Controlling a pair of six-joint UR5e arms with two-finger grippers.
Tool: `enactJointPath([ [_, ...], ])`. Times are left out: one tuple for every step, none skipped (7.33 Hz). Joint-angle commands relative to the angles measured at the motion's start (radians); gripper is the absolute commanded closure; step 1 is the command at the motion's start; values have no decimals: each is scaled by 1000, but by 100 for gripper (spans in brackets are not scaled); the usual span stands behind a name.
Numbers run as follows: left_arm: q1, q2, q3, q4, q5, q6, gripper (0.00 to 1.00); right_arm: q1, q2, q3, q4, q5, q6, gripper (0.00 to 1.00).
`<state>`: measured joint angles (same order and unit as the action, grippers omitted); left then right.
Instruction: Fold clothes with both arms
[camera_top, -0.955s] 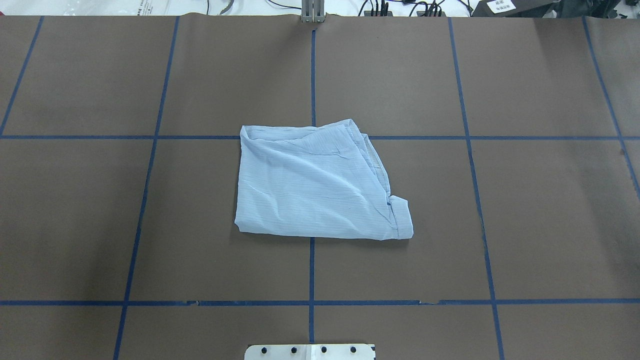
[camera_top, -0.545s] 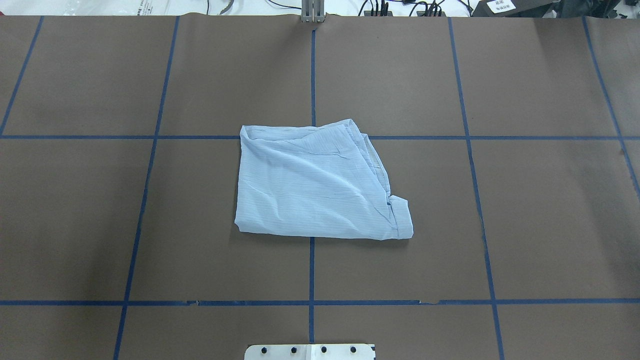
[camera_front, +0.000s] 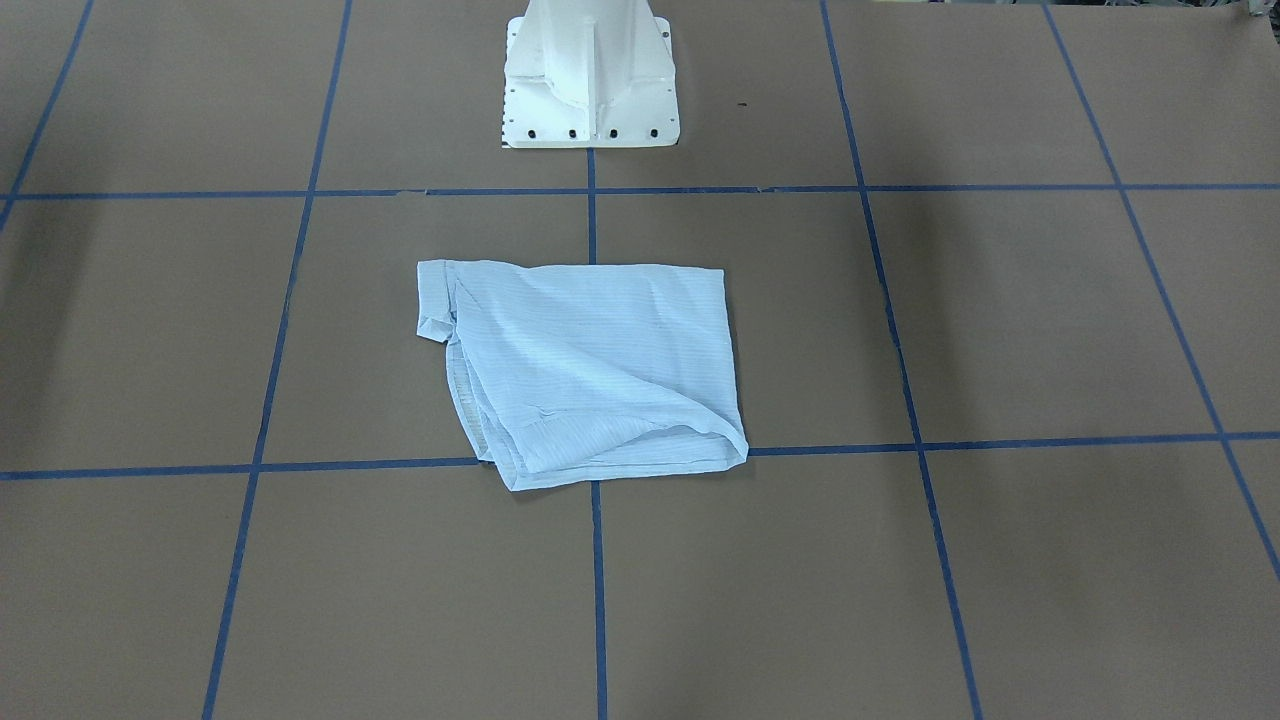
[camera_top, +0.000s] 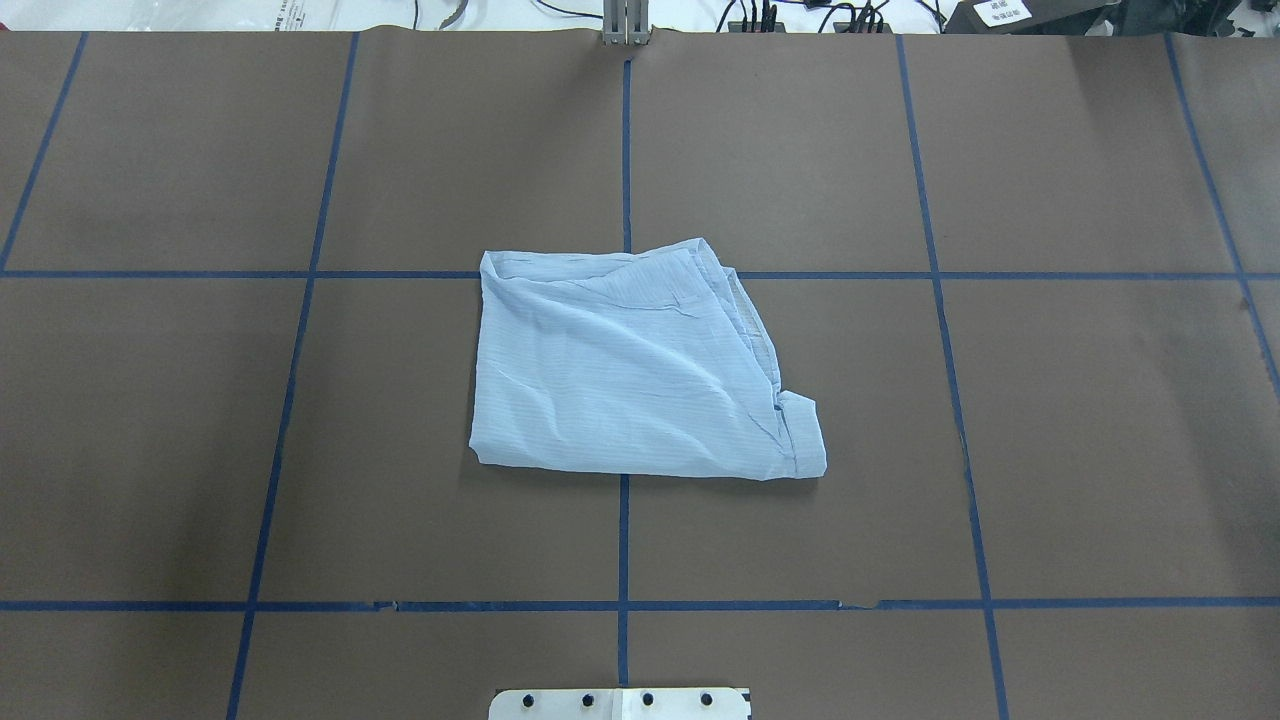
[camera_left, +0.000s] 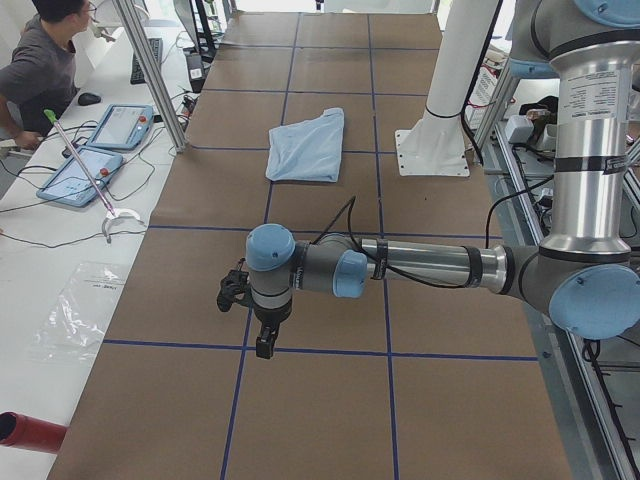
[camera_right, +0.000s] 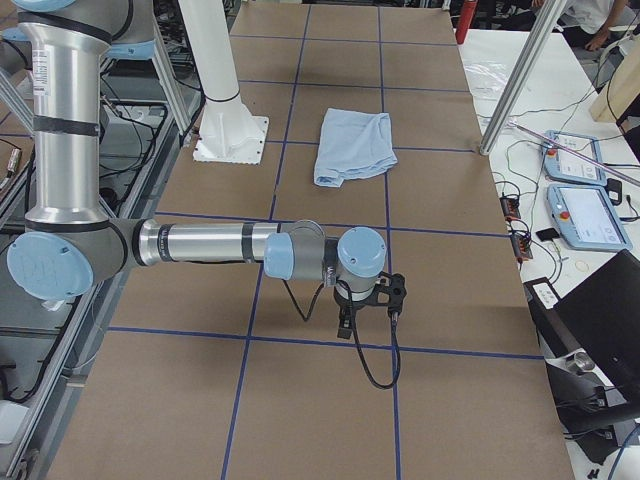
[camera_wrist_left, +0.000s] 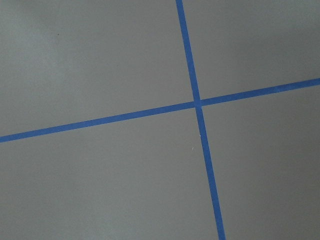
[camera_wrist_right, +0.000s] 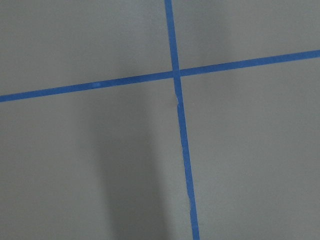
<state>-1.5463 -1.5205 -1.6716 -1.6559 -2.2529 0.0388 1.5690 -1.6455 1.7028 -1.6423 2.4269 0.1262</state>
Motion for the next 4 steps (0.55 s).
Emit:
enactJointPath([
  [0,-4,-7,-4,-1,-138,0,3,1,0,1,0,1,0],
  [2,-4,-2,-5,-7,-137,0,3,3,0,-1,0,0,0],
  [2,-4,0,-5,-7,-137,0,3,4,1,1,0,1,0],
  [2,-4,1,-5,-7,-137,0,3,6,1,1,0,1,0],
])
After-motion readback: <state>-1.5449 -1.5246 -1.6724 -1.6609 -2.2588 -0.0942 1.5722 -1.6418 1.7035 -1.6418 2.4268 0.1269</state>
